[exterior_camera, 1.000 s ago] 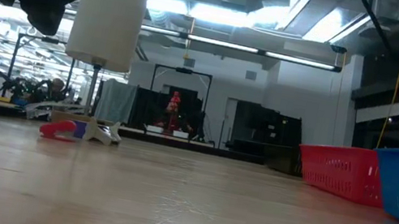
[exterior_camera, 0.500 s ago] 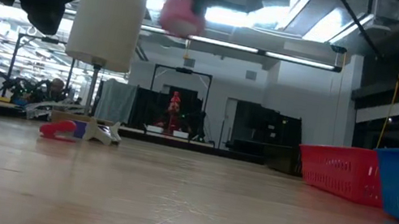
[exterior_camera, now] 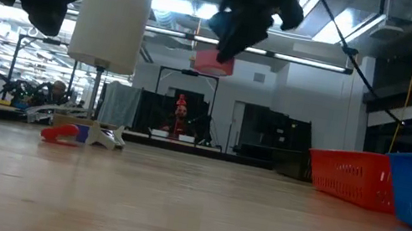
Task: Pick and place Stapler, Stapler remover, tape
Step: Put the pink tape into the black basket
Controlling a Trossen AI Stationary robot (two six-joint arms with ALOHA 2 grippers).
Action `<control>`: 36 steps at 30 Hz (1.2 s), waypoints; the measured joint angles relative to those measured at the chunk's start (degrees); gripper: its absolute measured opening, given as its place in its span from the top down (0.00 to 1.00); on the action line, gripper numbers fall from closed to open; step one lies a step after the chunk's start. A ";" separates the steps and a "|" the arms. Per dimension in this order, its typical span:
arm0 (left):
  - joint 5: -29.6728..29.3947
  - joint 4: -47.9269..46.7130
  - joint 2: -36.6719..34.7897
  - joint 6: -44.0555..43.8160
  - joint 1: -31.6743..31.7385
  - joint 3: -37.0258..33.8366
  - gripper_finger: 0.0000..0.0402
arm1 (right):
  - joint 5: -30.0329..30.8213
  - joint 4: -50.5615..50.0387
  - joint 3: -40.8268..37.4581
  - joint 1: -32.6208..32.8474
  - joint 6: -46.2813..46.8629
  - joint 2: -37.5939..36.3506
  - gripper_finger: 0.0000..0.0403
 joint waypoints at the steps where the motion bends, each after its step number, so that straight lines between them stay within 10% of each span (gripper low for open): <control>1: 0.00 0.03 0.00 0.00 -0.02 0.00 0.58 | 1.01 2.62 -3.19 -0.74 0.49 -2.21 0.91; 16: 0.00 0.03 0.00 0.00 0.00 0.01 0.58 | 3.30 16.62 -30.17 -15.95 3.82 -20.39 0.90; 36: 0.02 0.03 0.00 0.00 0.00 0.00 0.58 | 3.29 23.92 -44.39 -36.84 8.14 -21.60 0.89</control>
